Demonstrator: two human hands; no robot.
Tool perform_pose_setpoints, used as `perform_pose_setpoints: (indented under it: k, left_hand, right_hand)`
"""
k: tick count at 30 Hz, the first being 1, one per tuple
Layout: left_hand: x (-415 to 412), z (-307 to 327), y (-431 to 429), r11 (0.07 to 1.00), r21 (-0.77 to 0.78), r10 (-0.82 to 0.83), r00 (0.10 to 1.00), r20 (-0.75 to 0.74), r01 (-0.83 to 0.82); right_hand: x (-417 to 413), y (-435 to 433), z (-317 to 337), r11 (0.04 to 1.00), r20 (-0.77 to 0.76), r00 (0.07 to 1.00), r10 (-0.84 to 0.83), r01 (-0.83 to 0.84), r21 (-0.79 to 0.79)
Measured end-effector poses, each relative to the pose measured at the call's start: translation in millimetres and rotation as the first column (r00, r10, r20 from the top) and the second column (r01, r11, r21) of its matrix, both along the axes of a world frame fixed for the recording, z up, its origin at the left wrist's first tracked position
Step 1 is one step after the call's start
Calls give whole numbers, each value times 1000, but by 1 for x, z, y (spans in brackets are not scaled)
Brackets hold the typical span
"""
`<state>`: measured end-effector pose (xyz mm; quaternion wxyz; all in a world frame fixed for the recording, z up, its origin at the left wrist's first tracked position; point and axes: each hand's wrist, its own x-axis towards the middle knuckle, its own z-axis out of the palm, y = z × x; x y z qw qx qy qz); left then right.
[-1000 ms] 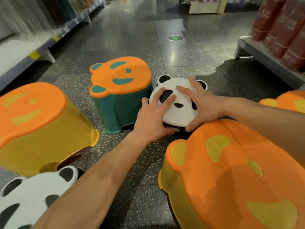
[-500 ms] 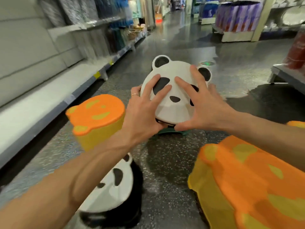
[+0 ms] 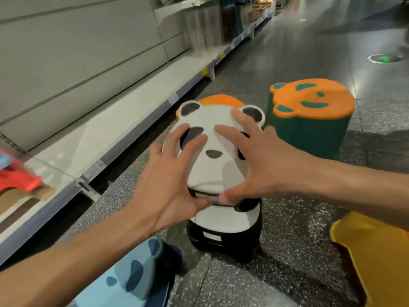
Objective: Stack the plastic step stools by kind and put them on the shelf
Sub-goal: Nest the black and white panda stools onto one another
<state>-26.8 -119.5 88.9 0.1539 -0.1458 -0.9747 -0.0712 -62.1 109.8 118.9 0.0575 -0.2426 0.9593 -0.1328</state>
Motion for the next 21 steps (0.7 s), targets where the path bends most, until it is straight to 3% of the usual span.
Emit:
perform_pose_setpoints:
  k: [5,13,16,21]
  left_hand:
    - [15,-38,-5,994,-86,-51,970,238,74]
    - [-6,-110,-6,992,-109,-8,899,438,62]
    - [-13,-112,-12,981,-159,-31,901,433,110]
    - [-8,-107,-14,981,-157,-30,883,468,116]
  right_hand:
    - [11,-2,-46,992,257,966,9,-41,119]
    - [0,-5,-115,989,364,931,18,-69,129]
    - [-1,-10,-117,980,337,941,-20,-48,191]
    - [15,-20,-113,932,97,995,33,-66,357]
